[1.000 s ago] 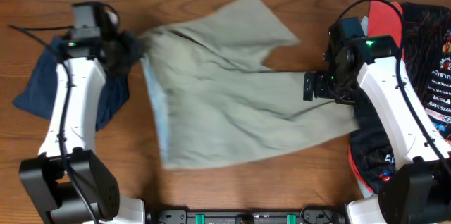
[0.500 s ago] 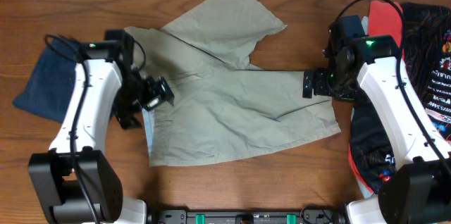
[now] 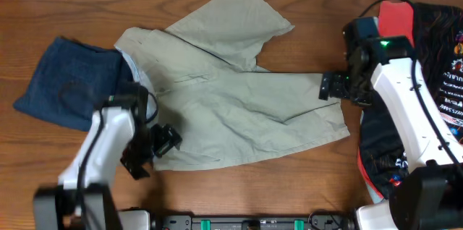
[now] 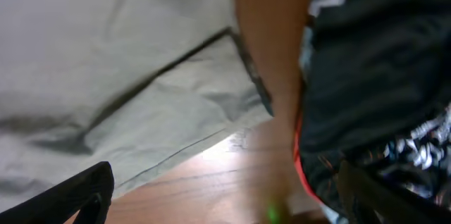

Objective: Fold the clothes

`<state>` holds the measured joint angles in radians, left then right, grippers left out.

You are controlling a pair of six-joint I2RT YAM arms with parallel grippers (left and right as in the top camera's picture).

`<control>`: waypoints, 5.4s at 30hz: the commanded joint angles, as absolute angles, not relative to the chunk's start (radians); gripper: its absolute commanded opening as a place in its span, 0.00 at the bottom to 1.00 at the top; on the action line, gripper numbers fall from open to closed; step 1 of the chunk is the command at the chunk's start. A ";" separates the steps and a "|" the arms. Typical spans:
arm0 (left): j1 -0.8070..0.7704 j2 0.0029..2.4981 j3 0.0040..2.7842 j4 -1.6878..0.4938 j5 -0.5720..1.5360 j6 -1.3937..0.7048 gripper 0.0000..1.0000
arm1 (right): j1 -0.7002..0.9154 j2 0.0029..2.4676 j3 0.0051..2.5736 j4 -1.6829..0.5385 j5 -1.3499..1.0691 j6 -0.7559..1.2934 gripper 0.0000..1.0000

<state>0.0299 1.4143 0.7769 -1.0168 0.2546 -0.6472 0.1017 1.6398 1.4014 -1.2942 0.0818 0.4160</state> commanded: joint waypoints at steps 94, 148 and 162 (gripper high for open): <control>0.034 1.304 0.520 -0.671 0.258 -0.978 0.08 | -0.305 1.610 0.949 -1.116 -0.393 0.227 0.57; 0.033 1.072 0.797 -1.088 0.280 -0.505 0.06 | -0.203 1.589 0.743 -0.779 -0.382 0.434 0.01; -0.129 1.070 0.797 -1.143 0.390 -0.472 0.06 | -0.426 1.362 1.172 -1.255 -0.163 0.373 0.01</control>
